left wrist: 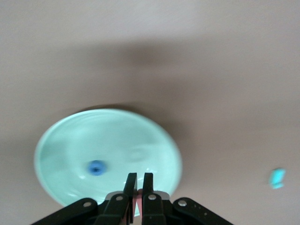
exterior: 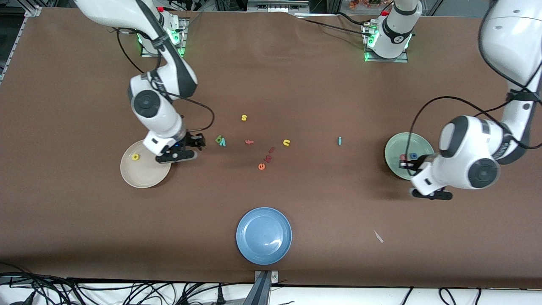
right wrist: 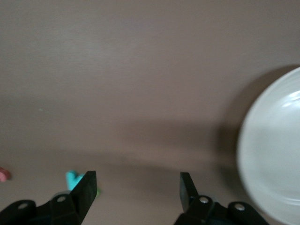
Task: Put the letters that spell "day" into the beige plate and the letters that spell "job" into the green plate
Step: 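Drop the yellow letter on the cream plate while the left gripper drops pink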
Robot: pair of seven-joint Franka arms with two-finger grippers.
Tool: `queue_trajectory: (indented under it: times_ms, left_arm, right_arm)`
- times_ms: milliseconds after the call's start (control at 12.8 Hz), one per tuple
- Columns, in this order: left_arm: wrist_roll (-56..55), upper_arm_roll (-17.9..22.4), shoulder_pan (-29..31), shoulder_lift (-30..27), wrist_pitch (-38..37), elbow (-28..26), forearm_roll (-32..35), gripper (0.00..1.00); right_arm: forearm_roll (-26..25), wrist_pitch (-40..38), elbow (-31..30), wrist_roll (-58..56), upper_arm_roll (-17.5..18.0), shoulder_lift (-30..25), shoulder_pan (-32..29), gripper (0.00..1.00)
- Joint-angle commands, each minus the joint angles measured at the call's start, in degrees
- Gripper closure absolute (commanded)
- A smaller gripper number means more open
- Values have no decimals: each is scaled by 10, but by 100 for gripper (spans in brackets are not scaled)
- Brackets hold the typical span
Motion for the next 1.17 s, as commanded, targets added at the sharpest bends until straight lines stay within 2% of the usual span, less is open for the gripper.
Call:
queue_trajectory:
  times_ms: [0,78,156,235,313,547,704,860,938,1094]
  left_arm:
    - [46,-6,26,15,17,-25,-8,100]
    - [46,-6,27,20,31,-36,-7,100]
    - [45,-6,27,20,39,-41,-8,80]
    - [40,-6,26,19,39,-41,-8,54]
    - [39,-7,24,16,36,-39,-8,1]
    - [8,-18,11,-12,31,-30,-17,0]
    - [-67,-55,6,-27,22,-32,-17,0]
    - [-179,-111,5,-27,6,-32,-14,1]
    - [-218,-133,2,-26,7,-39,-14,8]
    - [-292,-142,-43,-18,22,-45,-14,11]
  right_arm:
    - [5,3,43,58,-2,50,22,20]
    - [6,14,43,76,-1,58,29,20]
    - [7,19,43,94,0,65,35,20]
    - [7,20,43,111,0,70,46,20]
    - [6,23,43,128,0,74,52,20]
    - [5,53,44,166,0,92,72,20]
    - [7,65,41,171,0,100,83,20]
    - [7,65,37,171,0,100,83,21]
    - [7,67,37,171,0,100,83,21]
    - [6,80,27,171,0,106,84,23]
